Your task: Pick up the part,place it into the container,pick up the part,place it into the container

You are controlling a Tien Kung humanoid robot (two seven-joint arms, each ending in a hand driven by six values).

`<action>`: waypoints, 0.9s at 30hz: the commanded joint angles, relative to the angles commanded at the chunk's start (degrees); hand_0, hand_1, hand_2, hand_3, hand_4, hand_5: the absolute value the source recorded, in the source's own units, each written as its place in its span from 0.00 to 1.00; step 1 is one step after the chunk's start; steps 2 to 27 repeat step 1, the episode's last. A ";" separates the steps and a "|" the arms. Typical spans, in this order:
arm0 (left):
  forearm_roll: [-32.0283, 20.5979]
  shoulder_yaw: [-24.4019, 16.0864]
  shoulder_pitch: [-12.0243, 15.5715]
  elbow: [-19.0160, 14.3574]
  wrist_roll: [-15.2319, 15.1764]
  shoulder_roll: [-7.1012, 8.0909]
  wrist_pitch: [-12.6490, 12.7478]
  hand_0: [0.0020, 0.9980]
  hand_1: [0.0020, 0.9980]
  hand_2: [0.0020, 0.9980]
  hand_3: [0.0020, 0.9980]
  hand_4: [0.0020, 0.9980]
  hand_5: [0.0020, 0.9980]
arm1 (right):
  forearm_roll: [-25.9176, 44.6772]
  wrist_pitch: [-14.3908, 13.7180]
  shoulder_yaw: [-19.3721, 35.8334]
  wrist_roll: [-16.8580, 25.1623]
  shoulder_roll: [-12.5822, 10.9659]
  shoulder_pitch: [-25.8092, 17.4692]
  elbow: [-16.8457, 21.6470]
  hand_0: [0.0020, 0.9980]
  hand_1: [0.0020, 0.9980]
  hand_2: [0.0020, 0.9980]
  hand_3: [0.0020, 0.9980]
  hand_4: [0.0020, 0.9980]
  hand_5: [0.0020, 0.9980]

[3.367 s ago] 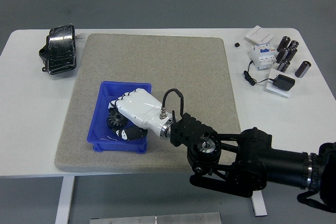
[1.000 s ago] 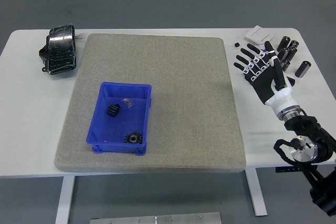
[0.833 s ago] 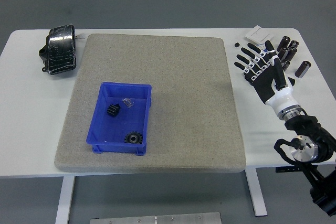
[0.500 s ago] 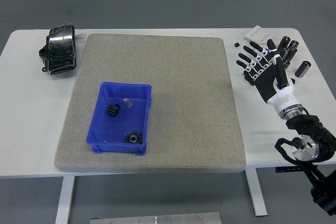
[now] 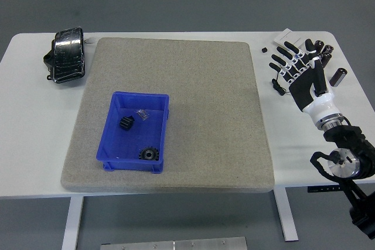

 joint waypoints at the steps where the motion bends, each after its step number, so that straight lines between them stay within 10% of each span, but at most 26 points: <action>1: -0.05 0.05 0.00 0.00 -0.02 0.01 0.00 0.69 0.67 0.64 0.57 0.71 0.28 | -0.08 -0.03 0.16 -0.02 -0.04 -0.04 0.04 0.80 0.76 0.77 0.73 0.91 0.73; 27: -0.05 0.05 0.00 0.00 -0.02 0.01 0.00 0.69 0.67 0.64 0.57 0.71 0.28 | -0.08 -0.03 0.16 -0.02 -0.04 -0.04 0.04 0.80 0.76 0.77 0.73 0.91 0.73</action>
